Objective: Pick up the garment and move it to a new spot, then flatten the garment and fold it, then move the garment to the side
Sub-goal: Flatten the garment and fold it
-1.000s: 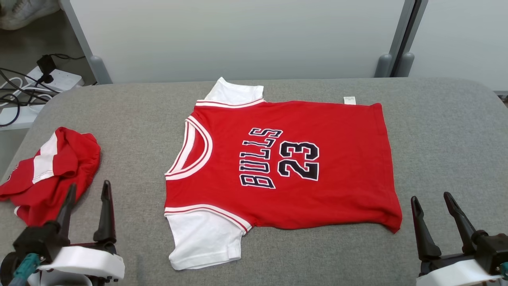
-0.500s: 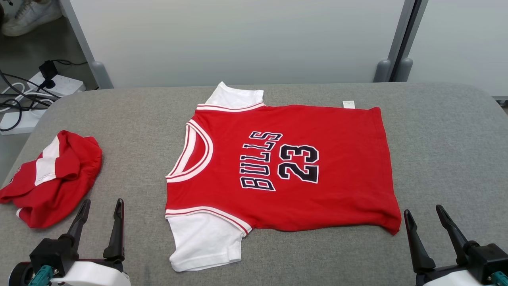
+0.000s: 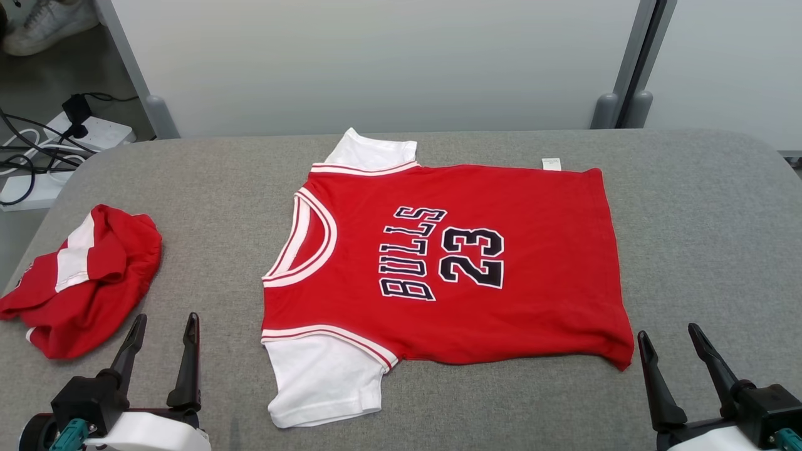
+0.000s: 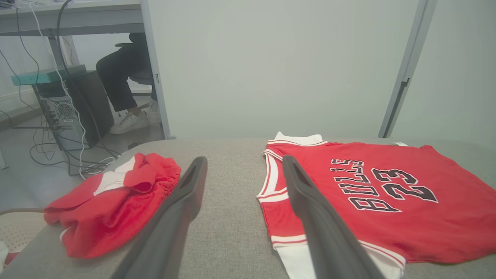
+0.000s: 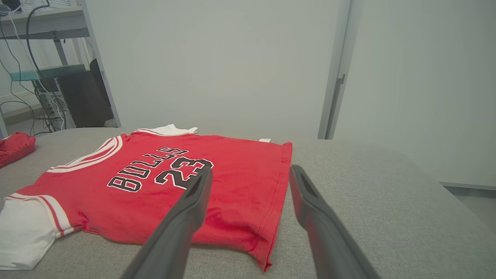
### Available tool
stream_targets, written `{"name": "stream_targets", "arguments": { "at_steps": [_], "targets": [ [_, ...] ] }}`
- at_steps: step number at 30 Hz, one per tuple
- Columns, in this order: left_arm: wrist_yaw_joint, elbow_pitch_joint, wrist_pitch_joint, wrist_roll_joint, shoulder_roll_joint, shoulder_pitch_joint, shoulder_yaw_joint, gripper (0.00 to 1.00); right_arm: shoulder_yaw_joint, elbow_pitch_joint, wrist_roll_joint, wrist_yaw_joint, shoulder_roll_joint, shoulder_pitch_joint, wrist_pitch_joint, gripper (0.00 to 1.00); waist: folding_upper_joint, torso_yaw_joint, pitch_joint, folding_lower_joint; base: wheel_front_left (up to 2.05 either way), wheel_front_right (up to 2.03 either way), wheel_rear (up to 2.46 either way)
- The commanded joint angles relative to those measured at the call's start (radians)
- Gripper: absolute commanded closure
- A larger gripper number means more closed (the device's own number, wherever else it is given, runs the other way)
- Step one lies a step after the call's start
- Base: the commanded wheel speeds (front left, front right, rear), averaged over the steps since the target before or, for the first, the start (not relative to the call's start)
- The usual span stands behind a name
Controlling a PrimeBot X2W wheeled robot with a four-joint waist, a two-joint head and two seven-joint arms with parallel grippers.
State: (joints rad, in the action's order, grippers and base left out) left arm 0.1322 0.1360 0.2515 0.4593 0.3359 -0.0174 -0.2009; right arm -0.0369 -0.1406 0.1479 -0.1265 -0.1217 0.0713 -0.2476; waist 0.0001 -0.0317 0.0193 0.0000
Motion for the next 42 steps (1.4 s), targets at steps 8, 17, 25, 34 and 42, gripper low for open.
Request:
{"name": "stream_targets", "arguments": {
  "at_steps": [8, 17, 25, 34, 42],
  "targets": [
    [-0.014, 0.0, -0.041, 0.025, 0.001, 0.038, 0.01, 0.0, -0.023, -0.025, -0.01, -0.004, -0.015, -0.043, -0.014, 0.0, -0.0001, -0.003, -0.015, 0.0, 0.0, 0.0, 0.0],
    [-0.086, 0.097, -0.175, 0.099, -0.039, 0.039, -0.066, 0.0, -0.019, -0.178, 0.002, -0.004, -0.026, -0.096, 0.028, 0.0, -0.0001, -0.001, -0.071, 0.0, 0.0, 0.0, 0.0],
    [-0.126, 0.177, -0.217, 0.132, -0.058, 0.061, -0.096, 0.0, -0.045, -0.301, 0.013, -0.004, -0.039, -0.186, 0.02, 0.0, -0.0001, -0.002, -0.132, 0.0, 0.0, 0.0, 0.0],
    [-0.152, 0.228, -0.233, 0.142, -0.072, 0.097, -0.122, 0.0, -0.073, -0.425, 0.022, -0.004, -0.047, -0.277, 0.004, 0.0, -0.0001, -0.015, -0.178, 0.0, 0.0, 0.0, 0.0],
    [-0.183, 0.28, -0.244, 0.163, -0.088, 0.136, -0.138, 0.59, -0.122, -0.51, 0.041, -0.004, -0.046, -0.345, -0.004, 0.52, -0.0001, -0.01, -0.197, 0.0, 0.0, 0.0, 0.0]
  ]
}}
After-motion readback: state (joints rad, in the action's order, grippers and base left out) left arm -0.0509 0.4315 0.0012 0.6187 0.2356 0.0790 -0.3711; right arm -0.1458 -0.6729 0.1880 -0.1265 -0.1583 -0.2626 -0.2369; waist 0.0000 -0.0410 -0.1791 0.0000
